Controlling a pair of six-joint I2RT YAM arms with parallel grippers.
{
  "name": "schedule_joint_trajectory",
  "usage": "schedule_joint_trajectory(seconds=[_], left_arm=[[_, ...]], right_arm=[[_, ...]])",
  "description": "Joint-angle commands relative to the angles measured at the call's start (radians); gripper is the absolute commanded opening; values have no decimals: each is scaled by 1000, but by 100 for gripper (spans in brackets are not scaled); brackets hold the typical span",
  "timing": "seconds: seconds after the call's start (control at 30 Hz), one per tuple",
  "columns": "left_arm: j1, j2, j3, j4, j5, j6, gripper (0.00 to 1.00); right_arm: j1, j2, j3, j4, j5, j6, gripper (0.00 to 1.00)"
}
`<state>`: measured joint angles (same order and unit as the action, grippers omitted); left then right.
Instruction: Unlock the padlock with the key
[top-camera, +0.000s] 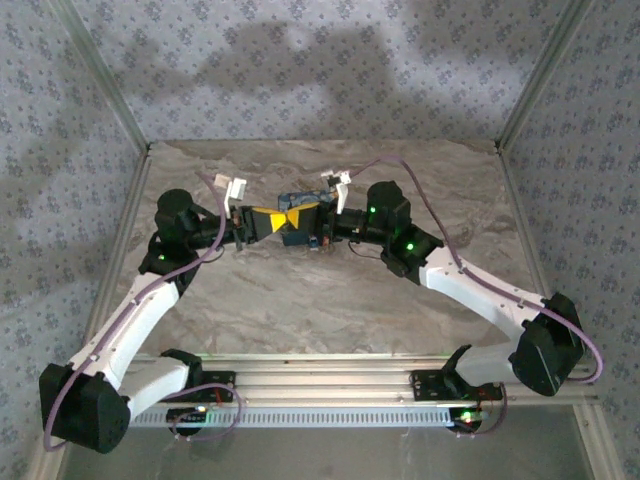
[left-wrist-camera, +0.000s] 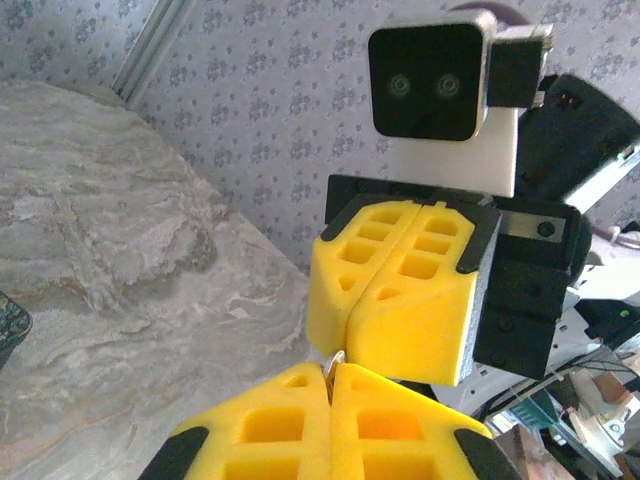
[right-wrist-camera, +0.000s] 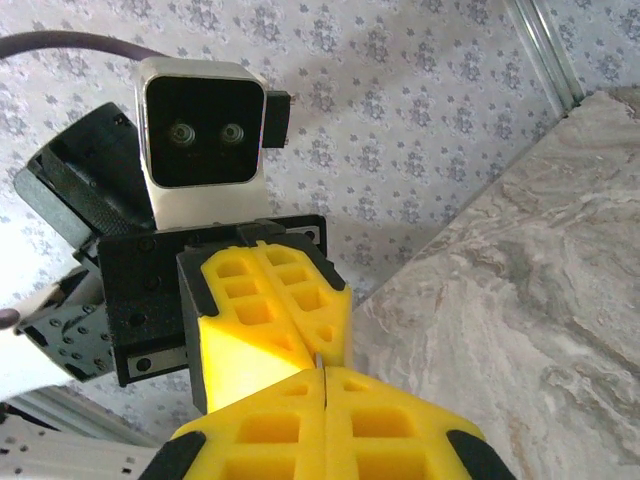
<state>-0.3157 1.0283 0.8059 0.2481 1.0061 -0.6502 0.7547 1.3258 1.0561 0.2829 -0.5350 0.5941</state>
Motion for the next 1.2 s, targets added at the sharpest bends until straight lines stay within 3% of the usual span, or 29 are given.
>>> schedule_joint_trajectory(seconds=[0.0, 0.1, 0.17, 0.27, 0.63, 0.8, 1.17], left_arm=[[6, -38, 29, -71, 18, 92, 12], [13, -81, 36, -228, -9, 214, 43], [24, -122, 39, -329, -37, 308, 52], [44, -168, 51, -428, -34, 403, 55], [2, -144, 23, -250, 141, 387, 55], [-5, -107, 31, -294, 200, 426, 42], [-5, -92, 26, -362, 173, 465, 41]], right_arm=[[-23, -10, 112, -239, -24, -142, 0], [-42, 2, 253, -503, -48, -290, 0], [-50, 21, 327, -669, -73, -374, 0], [-49, 52, 406, -796, -110, -420, 0], [23, 196, 532, -972, -204, -512, 0], [23, 200, 535, -947, -252, -498, 0], [10, 186, 533, -950, -314, -492, 0]])
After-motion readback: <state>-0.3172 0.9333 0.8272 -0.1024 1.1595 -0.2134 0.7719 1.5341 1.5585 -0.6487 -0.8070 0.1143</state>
